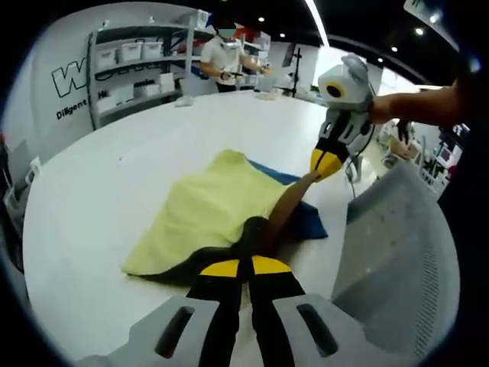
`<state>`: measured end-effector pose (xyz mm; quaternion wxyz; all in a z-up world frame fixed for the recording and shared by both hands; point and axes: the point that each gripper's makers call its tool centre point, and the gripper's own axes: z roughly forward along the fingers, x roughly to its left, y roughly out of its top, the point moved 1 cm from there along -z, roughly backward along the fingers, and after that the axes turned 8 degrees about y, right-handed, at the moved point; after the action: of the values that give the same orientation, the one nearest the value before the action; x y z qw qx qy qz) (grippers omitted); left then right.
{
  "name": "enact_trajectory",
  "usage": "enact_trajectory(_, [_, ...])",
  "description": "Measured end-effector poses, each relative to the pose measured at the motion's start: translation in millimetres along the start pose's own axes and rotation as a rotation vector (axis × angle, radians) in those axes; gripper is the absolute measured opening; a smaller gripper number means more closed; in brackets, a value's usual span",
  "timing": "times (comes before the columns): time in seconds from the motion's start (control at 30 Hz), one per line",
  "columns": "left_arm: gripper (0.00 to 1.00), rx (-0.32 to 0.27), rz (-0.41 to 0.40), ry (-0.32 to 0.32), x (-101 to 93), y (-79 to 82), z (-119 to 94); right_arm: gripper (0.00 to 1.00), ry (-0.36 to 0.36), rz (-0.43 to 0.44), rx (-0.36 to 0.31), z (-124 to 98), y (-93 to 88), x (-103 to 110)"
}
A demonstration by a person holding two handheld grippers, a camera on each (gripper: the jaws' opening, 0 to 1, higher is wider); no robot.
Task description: Fold the garment on the visible template until the final outline fits inside the template.
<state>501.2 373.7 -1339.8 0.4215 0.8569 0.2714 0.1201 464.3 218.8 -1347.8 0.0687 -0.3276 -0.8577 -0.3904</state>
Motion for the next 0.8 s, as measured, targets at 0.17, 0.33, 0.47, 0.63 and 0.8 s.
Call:
enact_trajectory(0.17, [0.01, -0.006, 0.004, -0.019, -9.0, 2.2, -12.3, 0.0, 0.024, 0.005, -0.005, -6.0, -2.1, 14.0])
enact_trajectory(0.33, [0.01, -0.017, -0.008, -0.042, -17.5, 4.5, -25.0, 0.0, 0.05, 0.004, -0.01, -12.4, -2.4, 27.8])
enact_trajectory(0.47, [0.01, -0.023, -0.024, -0.064, -21.3, 7.5, -32.6, 0.0, 0.069, 0.002, -0.022, -19.8, 1.6, 36.8])
enact_trajectory(0.63, [0.01, -0.058, -0.037, -0.077, -17.3, 23.7, -45.1, 0.0, 0.094, -0.008, -0.045, -31.0, 14.9, 44.2])
enact_trajectory(0.8, [0.01, -0.112, -0.043, -0.091, -12.7, 45.3, -54.2, 0.0, 0.091, -0.056, -0.073, -45.3, 38.4, 42.4])
